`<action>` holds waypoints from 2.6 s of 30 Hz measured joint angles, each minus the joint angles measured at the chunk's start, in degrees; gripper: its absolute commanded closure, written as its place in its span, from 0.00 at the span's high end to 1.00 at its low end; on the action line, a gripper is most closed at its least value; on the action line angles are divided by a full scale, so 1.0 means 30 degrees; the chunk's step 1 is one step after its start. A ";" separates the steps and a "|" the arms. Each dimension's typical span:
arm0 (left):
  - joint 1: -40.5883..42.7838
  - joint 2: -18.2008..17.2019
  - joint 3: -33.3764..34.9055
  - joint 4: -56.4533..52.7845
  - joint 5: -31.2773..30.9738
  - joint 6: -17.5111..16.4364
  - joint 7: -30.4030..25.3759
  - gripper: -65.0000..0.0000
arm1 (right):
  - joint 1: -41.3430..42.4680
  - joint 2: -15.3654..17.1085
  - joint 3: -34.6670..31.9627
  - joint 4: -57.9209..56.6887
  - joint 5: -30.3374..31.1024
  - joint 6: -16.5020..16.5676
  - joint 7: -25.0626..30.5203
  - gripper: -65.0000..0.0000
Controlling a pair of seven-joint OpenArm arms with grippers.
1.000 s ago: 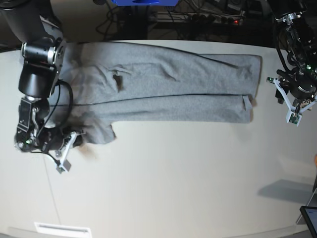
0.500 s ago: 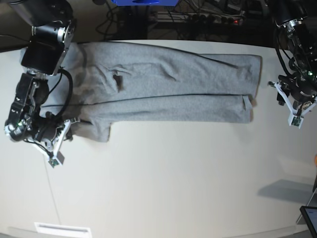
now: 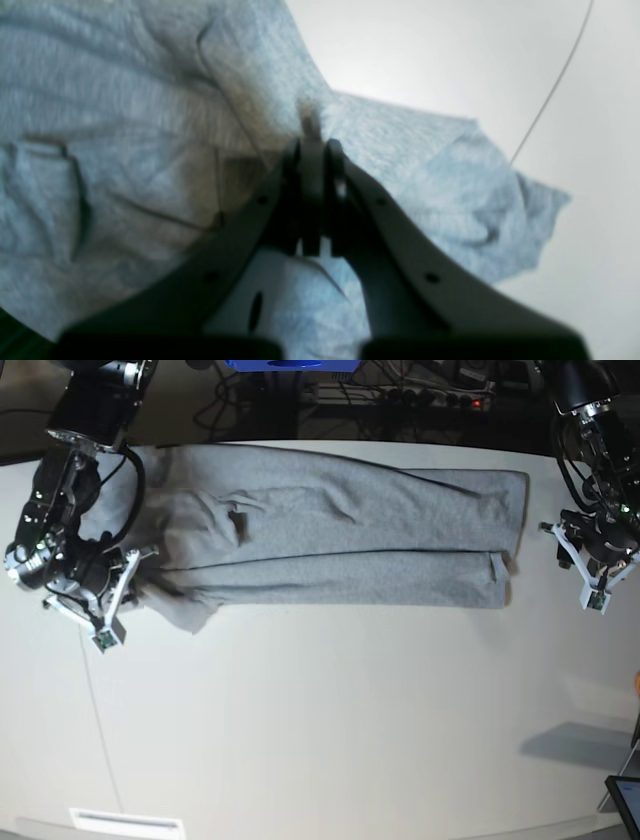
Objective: Fold the T-shirt properly
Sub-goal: 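Fold the held sleeve over onto the shirt body with the right gripper, then release the sleeve and move the right gripper to the shirt corner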
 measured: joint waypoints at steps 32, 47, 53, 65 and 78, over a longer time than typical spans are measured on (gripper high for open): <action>-0.0007 -0.0095 0.0000 -0.0007 0.0146 0.0007 0.0000 0.44 | -0.4867 -0.0109 0.0015 0.3322 0.0087 0.0007 0.0146 0.00; -0.0007 -0.0095 0.0000 -0.0007 0.0138 0.0007 0.0000 0.44 | -0.6237 0.0386 0.2914 0.3745 0.5268 0.0073 0.0699 0.00; 0.0000 -0.0357 0.1333 -0.0022 0.0189 0.0007 -0.0022 0.44 | -0.7118 0.0765 0.4932 0.3767 0.7839 0.0073 0.0095 0.00; -0.1071 -0.0306 0.2222 -0.0976 0.0219 0.0007 0.0000 0.44 | -0.7898 0.0787 0.5333 0.3767 0.8087 0.0073 0.0160 0.00; -0.1923 -0.0306 0.2193 -0.0947 0.0044 0.0007 -0.0036 0.44 | -0.7978 -0.0255 0.5340 0.3475 0.8014 -0.1428 0.0007 0.34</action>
